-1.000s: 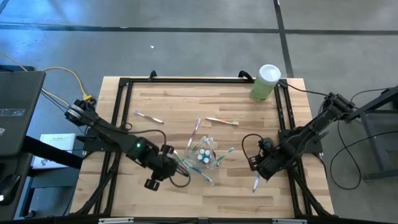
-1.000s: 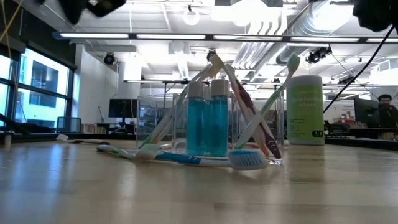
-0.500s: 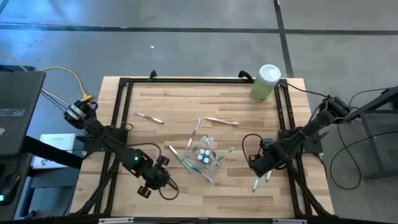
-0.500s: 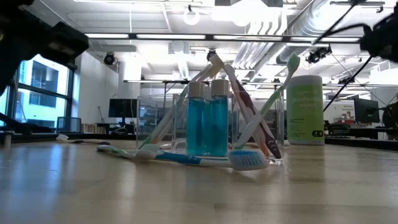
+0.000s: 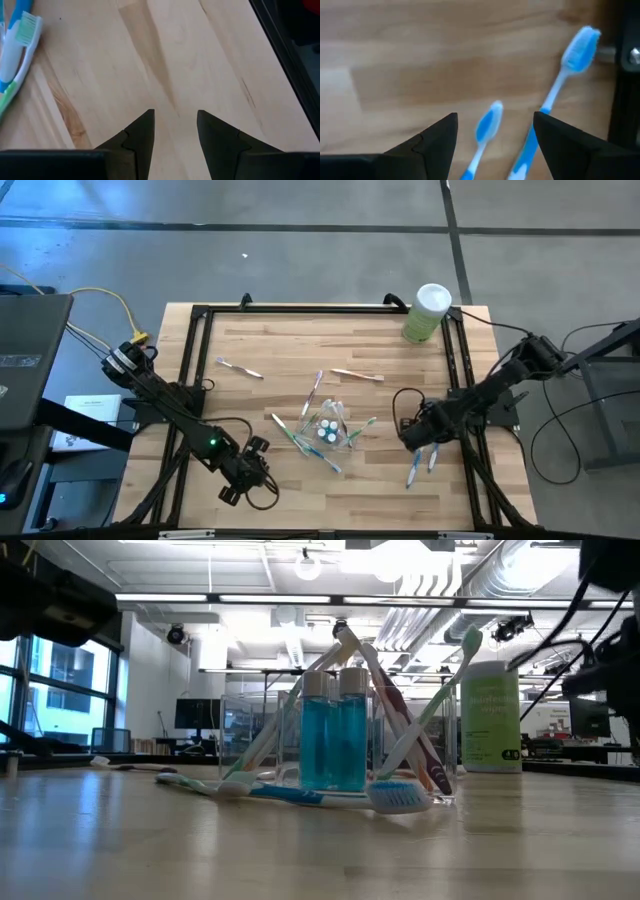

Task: Pick & Place toothbrushing station
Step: Put the blue toothbrush into the transparent organizer

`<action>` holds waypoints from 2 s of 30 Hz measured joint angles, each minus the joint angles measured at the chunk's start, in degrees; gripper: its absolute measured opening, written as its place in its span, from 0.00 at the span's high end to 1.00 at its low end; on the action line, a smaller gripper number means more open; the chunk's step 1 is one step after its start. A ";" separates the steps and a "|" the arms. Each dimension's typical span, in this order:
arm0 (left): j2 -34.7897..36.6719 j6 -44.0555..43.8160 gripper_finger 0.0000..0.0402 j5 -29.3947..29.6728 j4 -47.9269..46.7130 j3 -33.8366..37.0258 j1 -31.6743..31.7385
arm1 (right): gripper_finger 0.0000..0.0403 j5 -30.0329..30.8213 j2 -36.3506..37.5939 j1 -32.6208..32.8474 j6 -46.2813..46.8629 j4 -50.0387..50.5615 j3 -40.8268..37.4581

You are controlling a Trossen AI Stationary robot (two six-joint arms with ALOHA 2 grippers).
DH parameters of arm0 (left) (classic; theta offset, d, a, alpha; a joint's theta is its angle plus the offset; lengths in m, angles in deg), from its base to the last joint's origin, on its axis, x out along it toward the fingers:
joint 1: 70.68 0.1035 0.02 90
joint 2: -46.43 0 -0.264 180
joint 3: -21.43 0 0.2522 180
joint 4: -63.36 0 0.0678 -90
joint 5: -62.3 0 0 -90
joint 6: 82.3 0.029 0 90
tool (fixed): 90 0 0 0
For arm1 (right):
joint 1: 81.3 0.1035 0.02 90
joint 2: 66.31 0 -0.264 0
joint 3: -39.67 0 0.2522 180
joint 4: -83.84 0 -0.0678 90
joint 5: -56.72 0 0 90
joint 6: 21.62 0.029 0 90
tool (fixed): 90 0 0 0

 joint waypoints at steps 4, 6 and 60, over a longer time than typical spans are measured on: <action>0.00 -0.42 0.64 0.12 -0.02 0.09 0.00 | 0.37 -0.44 0.02 -1.56 -0.44 -6.54 -3.38; 0.00 -0.42 0.64 0.19 -0.01 0.09 0.00 | 0.38 -0.86 0.15 -1.96 -1.31 -10.94 -5.09; -0.04 2.51 0.64 14.79 26.36 0.50 5.57 | 0.98 66.87 -4.16 10.86 -95.26 -48.99 21.28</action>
